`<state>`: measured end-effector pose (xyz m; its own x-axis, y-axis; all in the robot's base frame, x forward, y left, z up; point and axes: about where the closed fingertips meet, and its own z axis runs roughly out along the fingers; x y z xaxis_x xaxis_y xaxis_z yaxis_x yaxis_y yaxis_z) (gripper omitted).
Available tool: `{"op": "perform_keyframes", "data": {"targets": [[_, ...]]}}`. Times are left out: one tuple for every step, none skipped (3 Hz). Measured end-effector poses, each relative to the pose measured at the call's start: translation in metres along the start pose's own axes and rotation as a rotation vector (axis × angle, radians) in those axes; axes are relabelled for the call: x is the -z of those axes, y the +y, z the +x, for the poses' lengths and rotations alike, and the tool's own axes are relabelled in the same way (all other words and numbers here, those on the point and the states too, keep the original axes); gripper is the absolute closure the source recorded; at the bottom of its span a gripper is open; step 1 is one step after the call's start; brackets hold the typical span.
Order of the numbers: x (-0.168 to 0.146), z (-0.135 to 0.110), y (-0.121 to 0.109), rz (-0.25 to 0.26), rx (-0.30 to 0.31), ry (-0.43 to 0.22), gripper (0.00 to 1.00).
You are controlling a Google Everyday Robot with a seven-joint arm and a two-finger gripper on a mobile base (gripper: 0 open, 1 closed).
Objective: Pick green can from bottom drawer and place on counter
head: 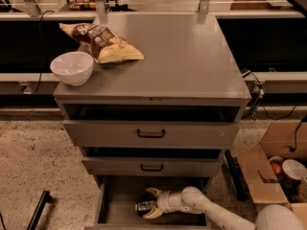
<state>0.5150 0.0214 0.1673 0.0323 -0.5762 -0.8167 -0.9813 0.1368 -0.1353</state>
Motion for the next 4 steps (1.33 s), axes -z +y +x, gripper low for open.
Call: {"op": "perform_keyframes", "data": {"targets": [[-0.001,0.008,-0.002,-0.007,0.001,0.0,0.29],[-0.006,0.017,-0.001,-0.018,-0.006,0.019,0.32],[-0.011,0.025,0.0,-0.035,-0.011,0.048,0.35],[-0.017,0.034,0.001,-0.054,-0.022,0.073,0.41]]}}
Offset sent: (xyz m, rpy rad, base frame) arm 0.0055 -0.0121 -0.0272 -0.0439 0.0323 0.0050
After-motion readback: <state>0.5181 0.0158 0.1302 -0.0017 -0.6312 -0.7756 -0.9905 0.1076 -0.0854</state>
